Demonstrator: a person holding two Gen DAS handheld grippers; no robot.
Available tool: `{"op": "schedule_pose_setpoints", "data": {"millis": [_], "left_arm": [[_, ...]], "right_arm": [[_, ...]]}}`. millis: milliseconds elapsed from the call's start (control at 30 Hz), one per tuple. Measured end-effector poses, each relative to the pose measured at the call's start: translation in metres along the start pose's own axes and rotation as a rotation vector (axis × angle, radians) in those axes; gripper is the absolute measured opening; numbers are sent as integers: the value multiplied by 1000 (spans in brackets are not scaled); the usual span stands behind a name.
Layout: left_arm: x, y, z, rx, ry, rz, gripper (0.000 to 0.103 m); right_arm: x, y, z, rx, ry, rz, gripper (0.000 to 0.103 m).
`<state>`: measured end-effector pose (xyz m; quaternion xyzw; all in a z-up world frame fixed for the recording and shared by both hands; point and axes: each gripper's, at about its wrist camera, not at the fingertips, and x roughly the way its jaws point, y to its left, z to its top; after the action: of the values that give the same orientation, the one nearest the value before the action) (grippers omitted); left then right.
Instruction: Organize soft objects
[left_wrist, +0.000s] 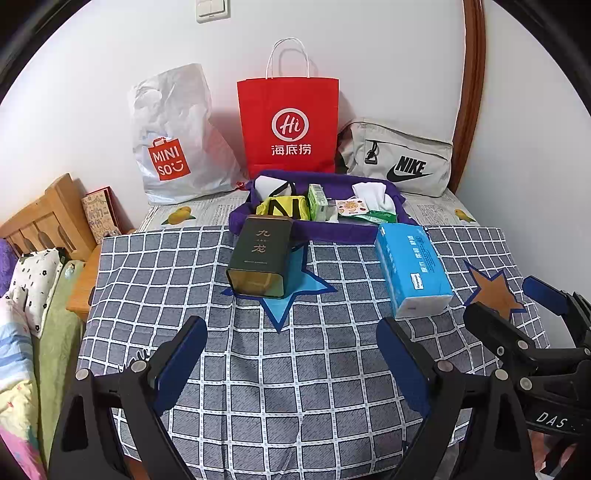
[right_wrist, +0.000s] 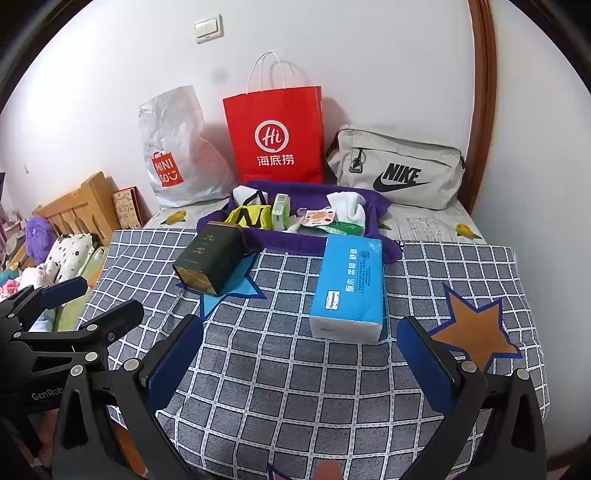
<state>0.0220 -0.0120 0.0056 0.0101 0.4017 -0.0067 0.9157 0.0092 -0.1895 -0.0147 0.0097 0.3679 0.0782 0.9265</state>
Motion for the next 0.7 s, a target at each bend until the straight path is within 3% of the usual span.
{"op": "schedule_pose_setpoints", "data": {"millis": [700], "left_arm": [[0, -1, 0, 2, 1, 0, 93]], "right_arm": [[-2, -1, -3, 2, 0, 0, 103]]}}
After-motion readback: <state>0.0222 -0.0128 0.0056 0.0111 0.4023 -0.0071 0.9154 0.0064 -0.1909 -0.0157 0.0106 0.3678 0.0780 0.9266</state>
